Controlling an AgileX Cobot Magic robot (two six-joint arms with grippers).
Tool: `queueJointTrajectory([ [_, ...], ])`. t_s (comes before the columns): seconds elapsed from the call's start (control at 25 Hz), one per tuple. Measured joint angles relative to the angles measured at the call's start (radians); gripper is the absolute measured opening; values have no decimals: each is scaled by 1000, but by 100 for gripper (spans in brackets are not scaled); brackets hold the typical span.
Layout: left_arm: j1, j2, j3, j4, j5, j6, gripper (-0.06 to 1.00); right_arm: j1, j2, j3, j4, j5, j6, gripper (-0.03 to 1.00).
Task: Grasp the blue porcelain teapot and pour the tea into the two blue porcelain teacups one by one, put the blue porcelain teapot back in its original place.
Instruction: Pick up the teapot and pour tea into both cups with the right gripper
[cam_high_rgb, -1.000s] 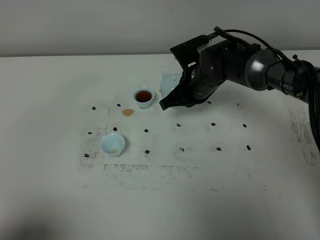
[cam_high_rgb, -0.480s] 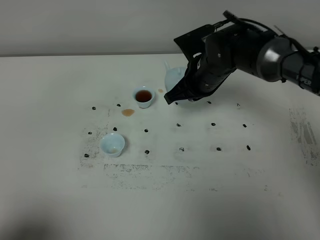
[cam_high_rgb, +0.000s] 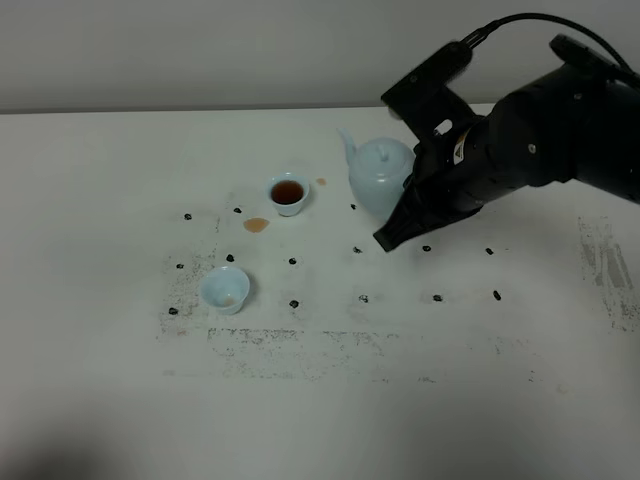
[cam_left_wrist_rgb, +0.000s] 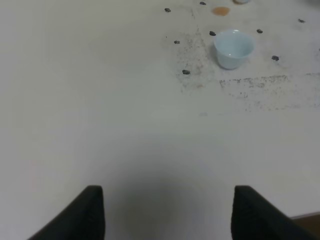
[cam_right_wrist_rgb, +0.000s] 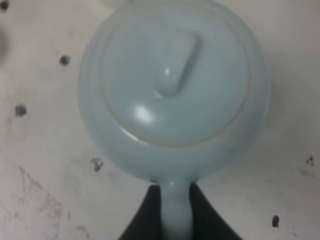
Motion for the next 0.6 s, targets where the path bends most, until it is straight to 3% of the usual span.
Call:
queueJointTrajectory([
  [0.4,0,0,0,0,0,0,56,135,19,88,-31,-181,-287,7],
  [0.6,0,0,0,0,0,0,56,162,90,88,-110,-192,-356,7],
])
